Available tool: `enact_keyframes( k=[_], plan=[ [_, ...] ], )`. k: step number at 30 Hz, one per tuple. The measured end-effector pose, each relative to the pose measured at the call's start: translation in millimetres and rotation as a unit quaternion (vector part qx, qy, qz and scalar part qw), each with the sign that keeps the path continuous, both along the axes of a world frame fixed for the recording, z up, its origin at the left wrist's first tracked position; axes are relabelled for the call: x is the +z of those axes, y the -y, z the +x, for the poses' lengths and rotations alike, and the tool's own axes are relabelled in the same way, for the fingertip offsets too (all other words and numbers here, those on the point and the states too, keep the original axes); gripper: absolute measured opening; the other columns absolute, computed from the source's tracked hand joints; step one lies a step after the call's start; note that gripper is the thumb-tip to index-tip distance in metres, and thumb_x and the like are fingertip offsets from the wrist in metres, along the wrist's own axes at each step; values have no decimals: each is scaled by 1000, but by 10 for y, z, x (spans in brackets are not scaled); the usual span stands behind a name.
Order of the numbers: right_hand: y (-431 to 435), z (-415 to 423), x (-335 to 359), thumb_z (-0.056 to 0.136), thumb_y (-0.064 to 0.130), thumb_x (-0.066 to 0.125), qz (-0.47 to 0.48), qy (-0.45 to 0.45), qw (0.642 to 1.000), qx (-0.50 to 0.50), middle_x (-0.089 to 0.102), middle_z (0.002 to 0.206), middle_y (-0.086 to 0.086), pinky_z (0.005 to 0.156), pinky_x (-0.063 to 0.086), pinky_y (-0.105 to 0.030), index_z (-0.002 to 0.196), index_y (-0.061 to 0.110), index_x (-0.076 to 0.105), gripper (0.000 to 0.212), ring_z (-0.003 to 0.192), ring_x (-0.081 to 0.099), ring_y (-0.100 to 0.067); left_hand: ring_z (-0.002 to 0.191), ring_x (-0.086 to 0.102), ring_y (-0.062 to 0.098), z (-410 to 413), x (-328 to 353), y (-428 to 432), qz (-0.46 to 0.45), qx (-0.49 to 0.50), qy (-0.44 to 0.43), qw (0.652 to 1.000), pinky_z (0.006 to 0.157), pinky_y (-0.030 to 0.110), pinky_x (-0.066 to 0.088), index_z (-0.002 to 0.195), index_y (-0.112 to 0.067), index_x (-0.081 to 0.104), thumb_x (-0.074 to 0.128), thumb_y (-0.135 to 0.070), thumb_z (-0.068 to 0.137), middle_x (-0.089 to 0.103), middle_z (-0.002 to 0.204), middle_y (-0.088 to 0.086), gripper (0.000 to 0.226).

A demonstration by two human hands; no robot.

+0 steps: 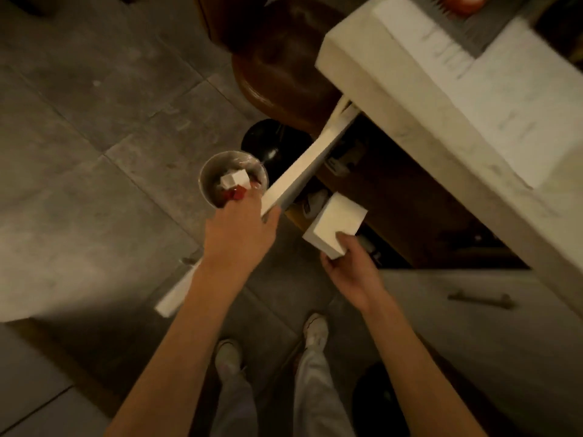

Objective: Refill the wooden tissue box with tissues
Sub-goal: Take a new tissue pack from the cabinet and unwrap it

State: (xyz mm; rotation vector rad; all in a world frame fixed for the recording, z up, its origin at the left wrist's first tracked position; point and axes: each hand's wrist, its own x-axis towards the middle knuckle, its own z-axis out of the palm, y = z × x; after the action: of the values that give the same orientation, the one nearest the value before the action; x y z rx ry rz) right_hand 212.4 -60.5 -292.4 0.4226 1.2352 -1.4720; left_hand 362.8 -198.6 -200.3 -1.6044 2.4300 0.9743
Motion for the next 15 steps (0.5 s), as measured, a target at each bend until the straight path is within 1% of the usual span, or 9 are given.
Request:
enact_keyframes(
  k=[1, 3, 5, 8, 10, 11, 12, 14, 15],
  plan=[
    [-140, 154, 179, 93, 12, 55, 12, 2, 1000, -7, 63, 113, -11, 87, 49, -31, 116, 13, 58, 23, 111, 58, -25, 102, 62, 23, 49, 58, -68, 29, -22, -16, 999, 83, 36, 47, 132, -20, 44, 41, -47, 98, 61, 113, 7, 43],
    [-447, 420, 498, 94, 10, 50, 38, 8, 999, -19, 62, 112, -12, 83, 47, -31, 114, 12, 58, 21, 104, 59, -24, 87, 62, 13, 204, 216, -254, 55, -63, -33, 996, 78, 32, 48, 121, -25, 48, 37, -52, 98, 60, 96, -4, 37],
    [-792, 612, 796, 93, 10, 50, 62, 16, 998, -24, 59, 119, -14, 81, 49, -31, 122, 9, 54, 29, 107, 58, -26, 70, 55, 3, 474, 299, -459, 113, -34, -39, 992, 73, 29, 44, 100, -25, 53, 31, -53, 98, 55, 77, -11, 35],
    [-1357, 851, 1154, 81, 22, 64, 78, 7, 996, -30, 58, 125, -14, 77, 52, -32, 130, 15, 48, 52, 113, 59, -29, 75, 63, 10, 769, 194, -680, 210, 17, -69, 975, 72, 27, 51, 86, -25, 61, 33, -40, 102, 63, 77, -3, 36],
    [-1664, 978, 1398, 63, 29, 74, 75, 24, 996, -51, 58, 127, -14, 79, 52, -33, 132, 19, 47, 75, 116, 58, -30, 80, 63, 8, 809, 127, -891, 193, -19, -75, 978, 71, 16, 49, 97, -20, 62, 39, -24, 102, 62, 83, -5, 23],
    [-1797, 1015, 1491, 61, 27, 76, 66, 39, 994, -73, 57, 129, -14, 81, 52, -35, 130, 20, 48, 75, 117, 57, -31, 86, 63, 8, 803, 65, -999, 204, -20, -72, 976, 74, 15, 48, 107, -14, 61, 42, -21, 101, 62, 89, -5, 21],
    [-1914, 1039, 1589, 64, 23, 75, 55, 54, 992, -96, 56, 130, -15, 83, 51, -38, 127, 20, 49, 67, 119, 55, -33, 94, 64, 12, 802, -17, -1125, 226, -16, -64, 972, 80, 20, 51, 117, -12, 58, 45, -22, 100, 63, 97, -3, 24],
    [-2114, 1040, 1774, 73, 17, 70, 31, 84, 985, -149, 54, 130, -16, 87, 51, -43, 120, 22, 51, 52, 119, 53, -36, 108, 61, 17, 716, -247, -1195, 260, -51, -33, 964, 90, 37, 54, 131, -24, 50, 52, -35, 95, 60, 115, -2, 38],
    [-2210, 1022, 1847, 75, 15, 69, 21, 94, 981, -170, 54, 130, -16, 89, 50, -45, 120, 22, 51, 49, 120, 52, -36, 107, 60, 19, 552, -473, -1175, 339, -100, -34, 935, 89, 43, 53, 130, -27, 51, 55, -39, 92, 59, 119, 0, 40]
  ],
)
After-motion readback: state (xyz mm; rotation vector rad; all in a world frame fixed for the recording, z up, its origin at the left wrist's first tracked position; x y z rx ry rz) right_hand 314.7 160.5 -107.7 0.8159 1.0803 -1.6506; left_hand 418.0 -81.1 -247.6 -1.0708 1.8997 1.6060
